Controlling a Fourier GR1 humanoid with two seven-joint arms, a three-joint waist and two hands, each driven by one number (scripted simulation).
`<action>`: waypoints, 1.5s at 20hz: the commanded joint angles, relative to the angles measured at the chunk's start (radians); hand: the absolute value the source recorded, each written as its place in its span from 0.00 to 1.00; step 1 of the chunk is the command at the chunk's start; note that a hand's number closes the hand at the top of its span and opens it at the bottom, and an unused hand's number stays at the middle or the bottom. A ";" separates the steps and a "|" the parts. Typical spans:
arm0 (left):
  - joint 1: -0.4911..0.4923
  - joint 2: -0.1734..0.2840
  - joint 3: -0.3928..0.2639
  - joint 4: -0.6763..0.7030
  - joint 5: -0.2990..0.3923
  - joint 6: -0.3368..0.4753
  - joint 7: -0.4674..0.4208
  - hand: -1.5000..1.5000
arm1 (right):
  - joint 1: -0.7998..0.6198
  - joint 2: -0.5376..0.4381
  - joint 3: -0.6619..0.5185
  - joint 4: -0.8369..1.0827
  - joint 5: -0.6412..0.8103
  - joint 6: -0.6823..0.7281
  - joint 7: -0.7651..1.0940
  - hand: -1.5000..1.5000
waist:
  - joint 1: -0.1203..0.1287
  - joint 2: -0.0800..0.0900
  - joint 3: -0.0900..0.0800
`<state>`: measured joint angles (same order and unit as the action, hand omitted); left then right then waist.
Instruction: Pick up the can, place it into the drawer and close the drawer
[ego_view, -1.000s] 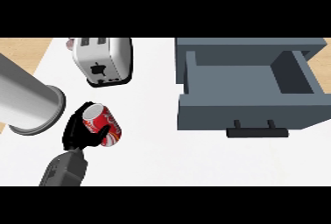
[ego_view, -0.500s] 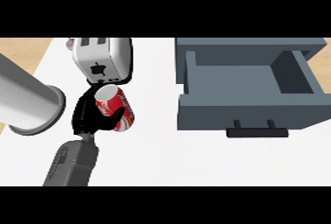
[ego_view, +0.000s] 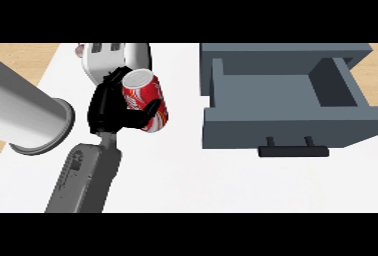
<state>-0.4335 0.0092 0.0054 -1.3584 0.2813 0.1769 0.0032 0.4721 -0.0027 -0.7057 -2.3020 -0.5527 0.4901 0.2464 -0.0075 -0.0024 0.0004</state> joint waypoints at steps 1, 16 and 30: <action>-0.061 -0.009 -0.043 -0.058 -0.027 0.085 0.082 1.00 | 0.037 0.003 -0.032 -0.018 -0.056 0.018 0.006 0.00 | -0.003 0.000 0.000; -0.414 -0.009 -0.118 0.110 -0.031 0.292 0.173 1.00 | -0.066 0.002 0.068 -0.022 0.035 -0.076 0.051 0.00 | -0.005 0.004 0.000; -0.709 -0.009 -0.125 0.426 0.065 0.344 0.134 1.00 | -0.061 0.002 0.059 0.016 0.072 -0.051 -0.001 0.00 | -0.011 0.005 0.000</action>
<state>-1.0926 0.0003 -0.1386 -1.0051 0.3316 0.5440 0.1446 0.4322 -0.0166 -0.6777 -2.2859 -0.5389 0.4610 0.2567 -0.0251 0.0024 0.0004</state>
